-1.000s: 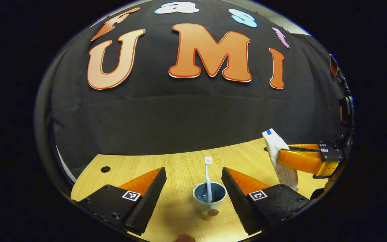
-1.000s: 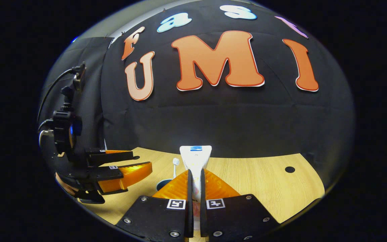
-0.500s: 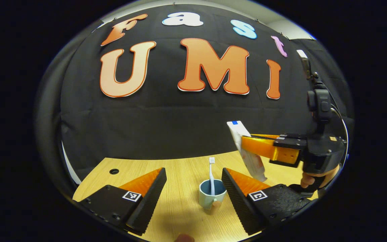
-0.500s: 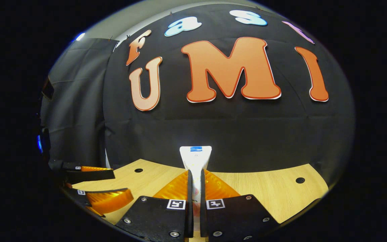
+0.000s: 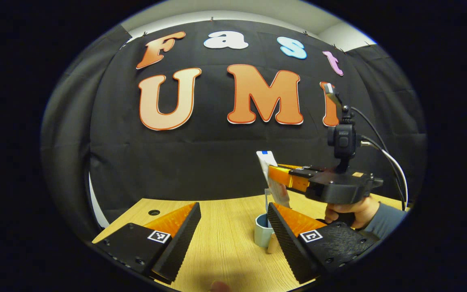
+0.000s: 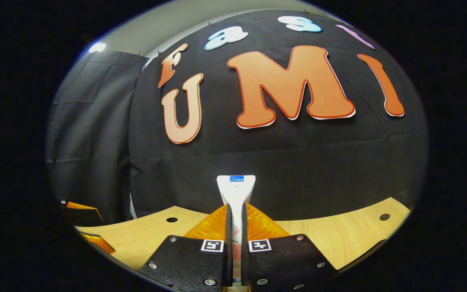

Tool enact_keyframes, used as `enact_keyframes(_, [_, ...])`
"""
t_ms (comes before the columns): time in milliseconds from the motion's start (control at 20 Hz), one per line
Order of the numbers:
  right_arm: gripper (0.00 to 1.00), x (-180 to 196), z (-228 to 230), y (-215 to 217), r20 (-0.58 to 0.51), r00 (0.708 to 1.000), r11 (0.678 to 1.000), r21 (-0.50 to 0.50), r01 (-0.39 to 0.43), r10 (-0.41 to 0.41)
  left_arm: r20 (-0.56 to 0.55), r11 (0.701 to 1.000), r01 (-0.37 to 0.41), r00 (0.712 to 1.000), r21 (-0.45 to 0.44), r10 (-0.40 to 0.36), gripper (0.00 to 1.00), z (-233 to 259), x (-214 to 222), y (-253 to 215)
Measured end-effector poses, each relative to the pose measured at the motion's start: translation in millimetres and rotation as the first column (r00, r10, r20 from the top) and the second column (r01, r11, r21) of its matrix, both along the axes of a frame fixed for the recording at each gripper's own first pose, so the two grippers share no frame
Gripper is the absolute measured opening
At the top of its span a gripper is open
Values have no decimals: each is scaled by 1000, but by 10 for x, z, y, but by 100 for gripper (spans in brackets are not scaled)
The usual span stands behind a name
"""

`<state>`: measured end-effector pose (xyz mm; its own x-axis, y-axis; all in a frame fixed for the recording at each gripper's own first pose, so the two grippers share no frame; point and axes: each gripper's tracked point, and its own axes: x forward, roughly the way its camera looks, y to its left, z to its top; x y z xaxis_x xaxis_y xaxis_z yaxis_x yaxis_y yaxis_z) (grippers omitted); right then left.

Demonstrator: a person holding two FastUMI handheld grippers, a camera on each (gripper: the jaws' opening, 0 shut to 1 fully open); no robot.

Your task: Put the toothbrush and toothpaste on the desktop into the cup, then pick up the cup and place it on the coaster on the desktop.

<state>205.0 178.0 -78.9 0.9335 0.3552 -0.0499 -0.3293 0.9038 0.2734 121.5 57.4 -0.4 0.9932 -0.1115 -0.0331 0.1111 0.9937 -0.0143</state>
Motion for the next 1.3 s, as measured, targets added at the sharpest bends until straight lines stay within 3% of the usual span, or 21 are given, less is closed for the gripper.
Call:
enact_keyframes(250, [8, 18, -161, 126, -3, 999, 999, 32, -33, 33, 10, 1000, -15, 1000, -2, 15, 99, -53, -88, 43])
enact_keyframes(450, [10, -34, -234, 245, 51, 996, 998, -8, -69, 70, -2, 1000, -10, 1000, -15, 10, 100, -148, -89, -54])
enact_keyframes(700, [14, -90, -438, 301, 28, 996, 994, -82, -76, 79, -32, 1000, -14, 999, -14, 13, 99, -270, -91, -95])
enact_keyframes(1200, [18, -320, 66, -194, 90, 996, 996, -83, -20, 28, -102, 1000, 15, 995, -23, -18, 99, -414, 47, -303])
enact_keyframes(1250, [20, -357, 84, -278, 79, 997, 996, -92, -11, 19, -112, 1000, 20, 994, -19, -21, 99, -427, 79, -337])
enact_keyframes(1300, [30, -411, 125, -347, 79, 997, 995, -101, -10, 19, -120, 1000, 25, 992, -16, -26, 99, -431, 110, -364])
